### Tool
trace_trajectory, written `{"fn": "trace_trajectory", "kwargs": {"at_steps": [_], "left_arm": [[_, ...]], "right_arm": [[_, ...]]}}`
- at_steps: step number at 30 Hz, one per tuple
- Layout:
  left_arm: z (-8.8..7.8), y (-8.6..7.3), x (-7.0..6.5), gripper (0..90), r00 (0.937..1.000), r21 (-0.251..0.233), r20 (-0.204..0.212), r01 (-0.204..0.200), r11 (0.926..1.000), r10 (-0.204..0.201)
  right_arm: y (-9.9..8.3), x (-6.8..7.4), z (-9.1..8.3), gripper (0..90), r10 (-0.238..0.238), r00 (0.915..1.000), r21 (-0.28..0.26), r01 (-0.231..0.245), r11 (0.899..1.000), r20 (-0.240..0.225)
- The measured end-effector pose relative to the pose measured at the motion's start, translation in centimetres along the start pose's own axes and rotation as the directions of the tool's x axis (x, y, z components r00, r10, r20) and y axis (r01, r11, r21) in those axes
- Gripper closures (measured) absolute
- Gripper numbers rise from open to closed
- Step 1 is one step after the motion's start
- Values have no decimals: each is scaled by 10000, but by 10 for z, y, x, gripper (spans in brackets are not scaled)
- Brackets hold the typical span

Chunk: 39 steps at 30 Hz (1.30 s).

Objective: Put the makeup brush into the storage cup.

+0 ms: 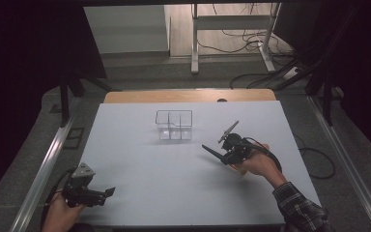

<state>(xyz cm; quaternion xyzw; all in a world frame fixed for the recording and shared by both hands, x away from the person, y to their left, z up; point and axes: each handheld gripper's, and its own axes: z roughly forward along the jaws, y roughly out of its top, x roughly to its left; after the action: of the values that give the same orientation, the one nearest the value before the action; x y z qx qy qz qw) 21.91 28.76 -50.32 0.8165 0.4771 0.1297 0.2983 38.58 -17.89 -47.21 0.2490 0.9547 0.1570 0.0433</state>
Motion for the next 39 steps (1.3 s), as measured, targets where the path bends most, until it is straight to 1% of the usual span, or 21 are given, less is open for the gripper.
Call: {"fn": "trace_trajectory", "kwargs": {"at_steps": [5,9,14,20,21,26,29,31,33,39], "left_arm": [[-1,1,0,7,10000,-56,18,-11,10000,11],[-2,1,0,7,10000,-120,40,13,9999,-13],[-3,2,-1,6,9992,-312,359,201,9993,-190],[-4,4,-2,5,9986,-491,477,242,9985,-218],[-5,4,-2,5,9985,-544,497,238,9982,-211],[-6,7,-4,3,9983,-682,581,66,9977,-26],[-6,10,-5,5,9960,-699,887,-18,9976,80],[-6,12,-7,4,9940,-721,1059,-185,9972,261],[-6,15,-10,0,9934,-787,1046,-389,9961,471],[-3,24,-16,0,9928,-882,957,-636,9941,720]], "right_arm": [[-2,4,-9,740,97,9998,-485,-105,9988,-178],[-4,5,-14,740,89,9998,-644,-100,9979,-180],[-7,9,-19,740,119,9996,-835,-140,9964,-251],[-12,11,-26,739,188,9996,-1155,-209,9931,-195],[-12,11,-27,740,242,9994,-1189,-269,9925,-243],[-13,14,-31,740,235,9993,-1342,-271,9906,-282],[-13,16,-33,740,164,9994,-1401,-203,9899,-289],[-13,17,-34,739,115,9995,-1451,-155,9893,-286],[-13,19,-35,739,107,9995,-1499,-150,9886,-299],[-13,22,-39,739,52,9993,-1624,-113,9867,-376]]}}
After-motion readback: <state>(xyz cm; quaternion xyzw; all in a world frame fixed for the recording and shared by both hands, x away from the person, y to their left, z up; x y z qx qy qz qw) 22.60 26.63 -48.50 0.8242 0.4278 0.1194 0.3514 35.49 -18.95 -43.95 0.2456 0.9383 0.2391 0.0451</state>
